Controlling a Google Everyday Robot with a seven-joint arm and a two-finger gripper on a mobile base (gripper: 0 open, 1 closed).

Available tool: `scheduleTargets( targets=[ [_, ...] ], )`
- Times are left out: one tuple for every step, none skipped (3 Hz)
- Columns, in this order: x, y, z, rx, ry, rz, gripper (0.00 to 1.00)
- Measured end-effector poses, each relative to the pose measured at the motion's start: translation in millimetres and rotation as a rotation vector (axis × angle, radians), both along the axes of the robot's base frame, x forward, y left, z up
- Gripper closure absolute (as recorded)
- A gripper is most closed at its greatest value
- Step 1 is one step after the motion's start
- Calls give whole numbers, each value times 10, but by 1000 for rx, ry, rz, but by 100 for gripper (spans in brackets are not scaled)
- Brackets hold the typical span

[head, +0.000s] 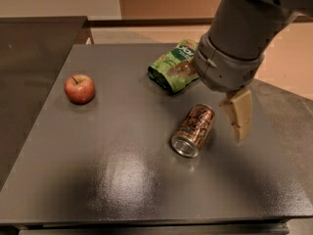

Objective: Place orange can upright

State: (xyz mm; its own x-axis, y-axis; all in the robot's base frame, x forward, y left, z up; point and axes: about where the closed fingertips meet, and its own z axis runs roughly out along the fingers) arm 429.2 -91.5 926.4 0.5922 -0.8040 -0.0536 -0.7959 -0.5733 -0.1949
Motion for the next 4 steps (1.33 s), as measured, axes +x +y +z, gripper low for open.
scheduleTargets(
  targets=[
    [52, -21, -103, -42, 6, 141, 0],
    [56, -68, -246, -116, 6, 264, 0],
    [64, -149, -436, -180, 10, 347, 0],
    [61, -220, -583, -197, 20, 397, 0]
  ],
)
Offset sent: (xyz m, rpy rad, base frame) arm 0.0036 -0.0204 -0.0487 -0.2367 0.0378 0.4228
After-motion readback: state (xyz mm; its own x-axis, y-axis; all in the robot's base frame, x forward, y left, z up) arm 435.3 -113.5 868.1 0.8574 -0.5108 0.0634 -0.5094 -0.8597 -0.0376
